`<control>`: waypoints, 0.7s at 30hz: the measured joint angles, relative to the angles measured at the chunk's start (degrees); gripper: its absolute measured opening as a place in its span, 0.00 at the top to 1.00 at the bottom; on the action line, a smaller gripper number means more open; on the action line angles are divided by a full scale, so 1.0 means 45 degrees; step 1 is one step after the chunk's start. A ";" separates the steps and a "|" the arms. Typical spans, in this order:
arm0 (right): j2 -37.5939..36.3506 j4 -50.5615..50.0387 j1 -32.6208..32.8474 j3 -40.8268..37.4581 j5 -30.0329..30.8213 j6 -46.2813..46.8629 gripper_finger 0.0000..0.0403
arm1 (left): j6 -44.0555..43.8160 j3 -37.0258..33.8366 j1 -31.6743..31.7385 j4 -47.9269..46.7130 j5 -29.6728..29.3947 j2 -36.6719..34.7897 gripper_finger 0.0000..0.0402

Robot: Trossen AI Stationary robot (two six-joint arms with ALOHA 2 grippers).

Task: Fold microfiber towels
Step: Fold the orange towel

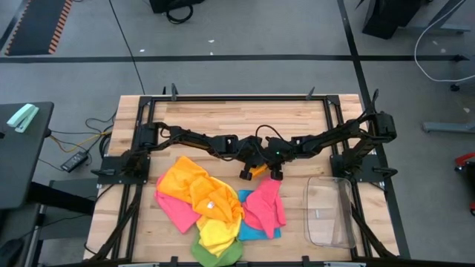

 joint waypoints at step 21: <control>-0.2385 -0.2524 0.0292 0.0223 -0.0057 0.0649 0.66 | -0.0842 -0.0023 -0.0007 -0.0295 -0.0184 0.0044 0.65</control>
